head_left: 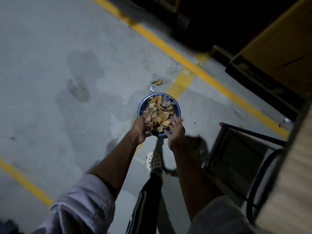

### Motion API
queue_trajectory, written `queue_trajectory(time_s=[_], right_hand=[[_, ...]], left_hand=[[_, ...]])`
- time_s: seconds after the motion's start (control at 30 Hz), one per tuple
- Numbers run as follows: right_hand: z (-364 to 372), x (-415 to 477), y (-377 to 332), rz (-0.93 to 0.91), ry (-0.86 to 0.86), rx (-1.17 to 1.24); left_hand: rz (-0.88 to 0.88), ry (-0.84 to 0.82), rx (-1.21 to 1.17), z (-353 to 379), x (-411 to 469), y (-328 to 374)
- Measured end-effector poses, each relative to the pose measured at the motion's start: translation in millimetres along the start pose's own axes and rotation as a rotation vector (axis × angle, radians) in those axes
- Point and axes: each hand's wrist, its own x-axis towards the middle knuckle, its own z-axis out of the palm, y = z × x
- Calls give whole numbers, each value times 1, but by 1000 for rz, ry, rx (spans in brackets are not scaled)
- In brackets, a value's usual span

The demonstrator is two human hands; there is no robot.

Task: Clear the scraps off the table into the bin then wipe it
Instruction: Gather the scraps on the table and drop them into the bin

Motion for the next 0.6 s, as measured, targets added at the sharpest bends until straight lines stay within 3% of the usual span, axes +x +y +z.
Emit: queue_trajectory(time_s=[0.13, 0.33, 0.5, 0.6], right_hand=[[-17, -103, -42, -6, -17, 61], [-105, -249, -103, -181, -167, -107], [-237, -326, -141, -342, -288, -253], [-329, -364, -155, -471, -253, -324]], left_hand=[[112, -53, 47, 24, -95, -12], [347, -155, 46, 109, -243, -65], [709, -102, 47, 188, -346, -148], [981, -38, 301, 231, -379, -224]])
